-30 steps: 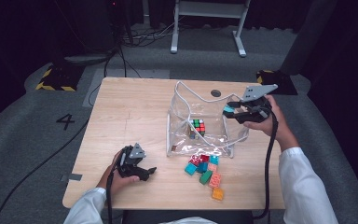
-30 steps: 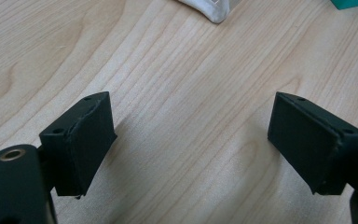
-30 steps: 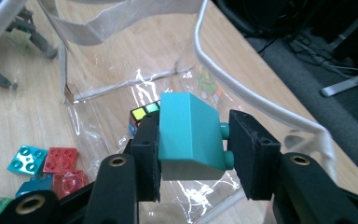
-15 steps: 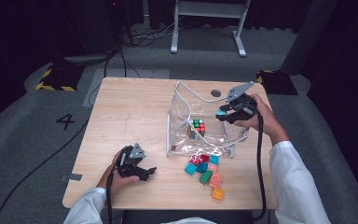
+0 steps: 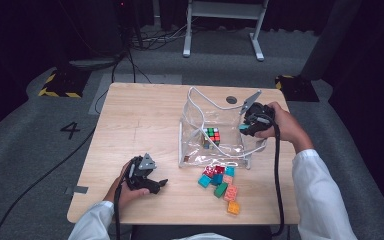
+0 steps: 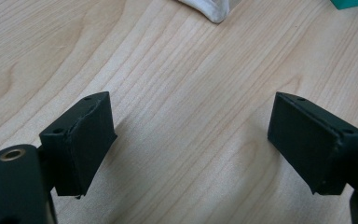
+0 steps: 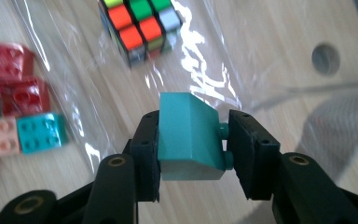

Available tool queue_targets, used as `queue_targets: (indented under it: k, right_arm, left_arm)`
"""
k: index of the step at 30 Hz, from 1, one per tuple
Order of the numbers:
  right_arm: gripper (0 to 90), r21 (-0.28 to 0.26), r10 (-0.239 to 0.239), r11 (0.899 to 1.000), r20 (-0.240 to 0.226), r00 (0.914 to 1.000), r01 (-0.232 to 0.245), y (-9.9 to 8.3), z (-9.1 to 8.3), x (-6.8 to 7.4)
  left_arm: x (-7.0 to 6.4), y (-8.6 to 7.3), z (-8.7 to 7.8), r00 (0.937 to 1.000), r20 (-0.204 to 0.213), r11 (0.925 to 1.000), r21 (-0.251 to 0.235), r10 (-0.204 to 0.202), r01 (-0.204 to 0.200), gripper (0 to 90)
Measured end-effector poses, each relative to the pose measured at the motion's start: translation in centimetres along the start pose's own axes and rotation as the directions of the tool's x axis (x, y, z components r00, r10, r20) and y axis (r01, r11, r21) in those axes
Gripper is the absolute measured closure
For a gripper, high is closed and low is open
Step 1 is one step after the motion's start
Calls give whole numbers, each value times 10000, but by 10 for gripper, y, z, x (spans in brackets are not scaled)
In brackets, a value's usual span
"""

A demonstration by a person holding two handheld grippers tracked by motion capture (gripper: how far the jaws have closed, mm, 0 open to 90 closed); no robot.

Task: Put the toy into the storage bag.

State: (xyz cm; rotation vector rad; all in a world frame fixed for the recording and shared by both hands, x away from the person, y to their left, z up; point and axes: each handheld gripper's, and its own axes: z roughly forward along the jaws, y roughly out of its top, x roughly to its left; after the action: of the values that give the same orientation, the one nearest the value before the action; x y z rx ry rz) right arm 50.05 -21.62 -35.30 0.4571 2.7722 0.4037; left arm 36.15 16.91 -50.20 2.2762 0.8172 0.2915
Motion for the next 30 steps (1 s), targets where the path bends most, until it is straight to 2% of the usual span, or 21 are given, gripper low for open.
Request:
queue_targets:
  k: [5, 9, 11, 12, 13, 16, 18, 19, 20, 21, 22, 23, 25, 26, 27, 28, 29, 30]
  right_arm:
    - [569, 408, 54, 9991, 132, 9999, -59, -8, -4, -1]
    - [561, 231, 155, 9996, 189, 9997, -159, -11, -6, -1]
    - [523, -193, 201, 9996, 120, 9997, -199, -13, -8, -1]
    - [523, -193, 201, 9996, 120, 9997, -199, -13, -8, -1]
    - [487, -720, 334, 9969, 46, 9994, -330, -15, -10, -1]
    - [444, -1565, 473, 9866, 28, 9989, -463, -19, -15, 1]
    - [416, -2105, 684, 9755, 142, 9976, -639, -22, -22, 3]
    - [416, -2105, 684, 9755, 142, 9976, -639, -22, -22, 3]
    - [389, -2597, 926, 9623, 348, 9951, -805, -25, -33, 6]
    - [387, -2949, 1041, 9512, 290, 9941, -910, -28, -38, 8]
    - [387, -2949, 1041, 9512, 290, 9941, -910, -28, -38, 8]
    - [374, -3597, 1285, 9264, 243, 9914, -1113, -34, -47, 12]
    - [359, -4069, 1494, 9049, 295, 9883, -1247, -40, -56, 16]
    - [349, -4328, 1472, 8942, 418, 9882, -1149, -44, -59, 16]
    - [347, -4583, 1685, 8795, 484, 9845, -1279, -48, -63, 18]
    - [347, -4583, 1685, 8795, 484, 9845, -1279, -48, -63, 18]
    - [346, -5023, 1907, 8527, 432, 9807, -1437, -56, -69, 21]
    - [339, -5138, 2038, 8448, 511, 9777, -1492, -59, -73, 23]
  left_arm:
    - [0, 0, 0, 10000, 0, 10000, 0, -4, 4, 147]
    - [0, 0, 0, 10000, 1, 10000, 1, -1, 1, 147]
    - [0, 0, 0, 10000, 4, 10000, 0, -7, 7, 147]
    - [0, 0, 0, 10000, 4, 10000, 0, -7, 7, 147]
    - [0, 0, 0, 10000, 3, 10000, 0, -7, 7, 147]
    - [0, 0, 0, 10000, 2, 10000, -1, -8, 8, 147]
    - [0, 0, 0, 10000, 6, 10000, -2, -1, 1, 147]
    - [0, 0, 0, 10000, 6, 10000, -12, -25, 25, 147]
    - [0, 0, 0, 10000, 1, 10000, -1, -7, 7, 147]
    - [0, 0, 0, 10000, 1, 10000, 2, -4, 4, 147]
    - [0, 0, 0, 10000, 1, 10000, 2, -4, 4, 147]
    - [0, 0, 0, 10000, 7, 10000, -19, -33, 33, 147]
    - [0, 0, 0, 10000, 2, 10000, 5, -2, 2, 147]
    - [0, 0, 0, 10000, 5, 10000, -13, -25, 25, 147]
    - [0, 0, 0, 10000, 8, 10000, -16, -33, 33, 147]
    - [0, 0, 0, 10000, 9, 10000, -16, -32, 32, 147]
    - [0, 0, 0, 10000, 6, 10000, -17, -30, 30, 147]
    - [0, 0, 0, 10000, 7, 10000, -16, -31, 31, 147]
